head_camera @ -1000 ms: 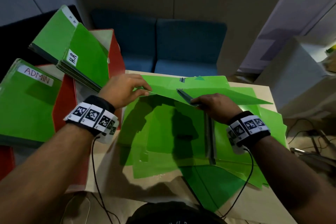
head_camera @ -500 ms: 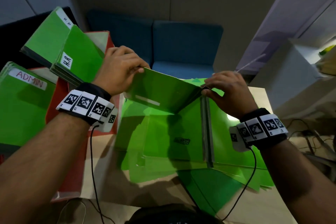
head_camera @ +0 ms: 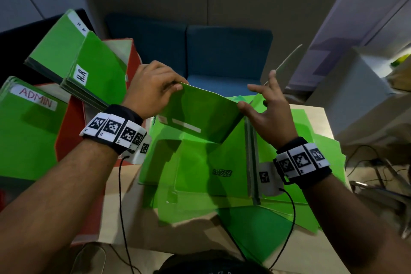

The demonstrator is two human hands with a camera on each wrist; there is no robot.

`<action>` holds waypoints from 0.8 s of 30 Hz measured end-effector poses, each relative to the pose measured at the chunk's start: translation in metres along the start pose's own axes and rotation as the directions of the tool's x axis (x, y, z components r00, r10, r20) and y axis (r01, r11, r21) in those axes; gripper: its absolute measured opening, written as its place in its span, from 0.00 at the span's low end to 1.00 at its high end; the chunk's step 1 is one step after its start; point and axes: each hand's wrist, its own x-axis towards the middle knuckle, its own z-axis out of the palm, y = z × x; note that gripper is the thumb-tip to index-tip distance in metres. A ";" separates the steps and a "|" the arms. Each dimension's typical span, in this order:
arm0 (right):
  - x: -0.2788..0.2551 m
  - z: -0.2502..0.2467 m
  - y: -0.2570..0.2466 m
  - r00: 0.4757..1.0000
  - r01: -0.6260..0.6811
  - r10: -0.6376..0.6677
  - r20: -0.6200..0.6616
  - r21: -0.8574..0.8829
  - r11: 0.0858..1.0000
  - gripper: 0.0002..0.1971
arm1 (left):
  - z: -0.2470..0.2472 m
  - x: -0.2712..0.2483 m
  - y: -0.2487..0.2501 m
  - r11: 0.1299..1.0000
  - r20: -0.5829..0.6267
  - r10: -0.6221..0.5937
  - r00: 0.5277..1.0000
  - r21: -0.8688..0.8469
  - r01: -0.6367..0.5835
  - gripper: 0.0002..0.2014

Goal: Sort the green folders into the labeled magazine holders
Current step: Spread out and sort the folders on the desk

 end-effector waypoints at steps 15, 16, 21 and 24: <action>0.007 0.014 -0.016 0.995 0.094 -0.094 -0.020 -0.024 0.995 0.14 | 0.015 -0.003 0.015 0.998 -0.152 -0.049 0.987 0.028 0.054 0.09; 0.006 0.014 -0.019 0.995 0.095 -0.096 -0.022 -0.024 0.995 0.14 | 0.016 -0.003 0.016 0.997 -0.175 -0.066 0.982 0.027 0.072 0.09; 0.001 0.016 -0.023 0.996 0.090 -0.092 0.011 0.130 0.987 0.37 | 0.027 -0.005 0.018 0.963 -0.194 -0.262 0.945 0.006 0.268 0.23; 0.001 0.019 -0.019 0.991 0.133 -0.134 -0.004 0.110 0.985 0.35 | 0.036 -0.006 0.023 0.939 -0.105 -0.344 0.933 -0.050 0.340 0.40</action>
